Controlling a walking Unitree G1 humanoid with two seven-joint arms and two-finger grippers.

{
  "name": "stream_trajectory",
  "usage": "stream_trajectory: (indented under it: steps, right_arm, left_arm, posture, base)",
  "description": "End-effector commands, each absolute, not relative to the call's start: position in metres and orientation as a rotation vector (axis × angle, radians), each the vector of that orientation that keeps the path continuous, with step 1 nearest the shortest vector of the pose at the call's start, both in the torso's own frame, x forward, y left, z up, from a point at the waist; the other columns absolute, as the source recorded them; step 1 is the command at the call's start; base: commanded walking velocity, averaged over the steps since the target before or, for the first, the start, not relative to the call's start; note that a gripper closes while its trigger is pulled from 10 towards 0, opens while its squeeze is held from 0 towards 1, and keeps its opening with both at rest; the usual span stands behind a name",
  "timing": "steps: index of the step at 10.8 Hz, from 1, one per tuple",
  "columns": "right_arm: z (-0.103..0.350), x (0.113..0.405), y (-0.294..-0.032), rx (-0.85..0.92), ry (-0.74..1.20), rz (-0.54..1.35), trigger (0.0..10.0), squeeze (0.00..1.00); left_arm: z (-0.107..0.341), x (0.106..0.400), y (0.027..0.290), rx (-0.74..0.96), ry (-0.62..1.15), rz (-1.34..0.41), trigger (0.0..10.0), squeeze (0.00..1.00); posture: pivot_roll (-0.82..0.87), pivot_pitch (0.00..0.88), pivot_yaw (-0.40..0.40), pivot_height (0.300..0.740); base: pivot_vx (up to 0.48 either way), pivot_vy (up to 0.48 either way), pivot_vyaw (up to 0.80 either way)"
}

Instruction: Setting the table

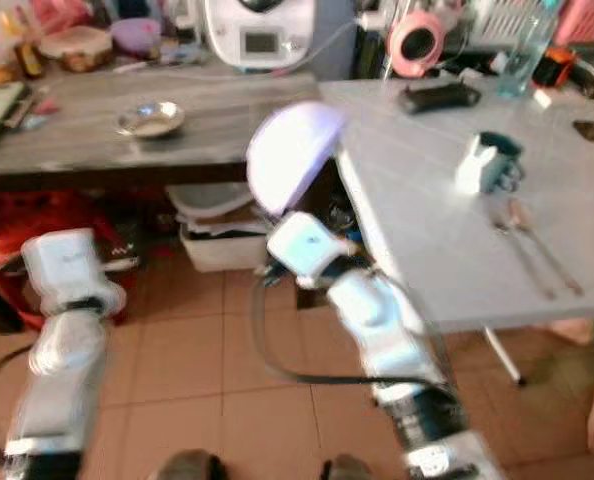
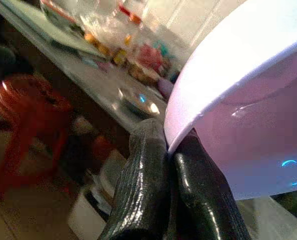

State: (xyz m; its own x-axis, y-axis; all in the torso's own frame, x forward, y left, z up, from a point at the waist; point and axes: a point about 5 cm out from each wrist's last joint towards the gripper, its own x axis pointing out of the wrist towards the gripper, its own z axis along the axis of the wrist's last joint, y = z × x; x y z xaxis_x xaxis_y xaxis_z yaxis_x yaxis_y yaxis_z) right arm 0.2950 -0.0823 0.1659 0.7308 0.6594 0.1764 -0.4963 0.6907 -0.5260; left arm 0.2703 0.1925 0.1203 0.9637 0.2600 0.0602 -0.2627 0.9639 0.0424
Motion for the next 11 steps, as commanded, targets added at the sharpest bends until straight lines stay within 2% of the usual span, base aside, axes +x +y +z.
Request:
stream_trajectory:
  steps: [1, 8, 9, 10, 11]
  right_arm:
    - [0.162, 0.296, -0.097, -0.456, -0.319, 0.591, 0.0, 0.0]
    - [0.167, 0.298, -0.104, -0.453, -0.305, 0.536, 0.0, 0.0]
    - [0.169, 0.298, -0.104, -0.446, -0.31, 0.526, 8.5, 0.0]
    - [0.171, 0.299, -0.104, -0.443, -0.316, 0.515, 10.0, 0.0]
    - [0.173, 0.299, -0.105, -0.448, -0.325, 0.515, 10.0, 0.0]
  left_arm:
    - [0.121, 0.271, 0.185, 0.061, -0.065, 0.244, 10.0, 0.0]
    - [0.12, 0.275, 0.176, 0.066, -0.066, 0.211, 10.0, 0.0]
    - [0.12, 0.275, 0.176, 0.067, -0.064, 0.214, 10.0, 0.0]
    - [0.12, 0.276, 0.176, 0.068, -0.062, 0.216, 10.0, 0.0]
    - [0.12, 0.277, 0.176, 0.07, -0.064, 0.219, 10.0, 0.0]
  posture:
    - [-0.01, 0.023, 0.024, 0.74]
    - [-0.03, 0.025, 0.032, 0.74]
    - [-0.03, 0.025, 0.034, 0.74]
    - [-0.03, 0.025, 0.033, 0.74]
    - [-0.03, 0.024, 0.034, 0.74]
  base:
    - [0.461, 0.0, 0.0]
    - [0.48, 0.0, 0.0]
    - [0.48, 0.0, 0.0]
    - [0.48, 0.0, 0.0]
    - [0.48, 0.0, 0.0]
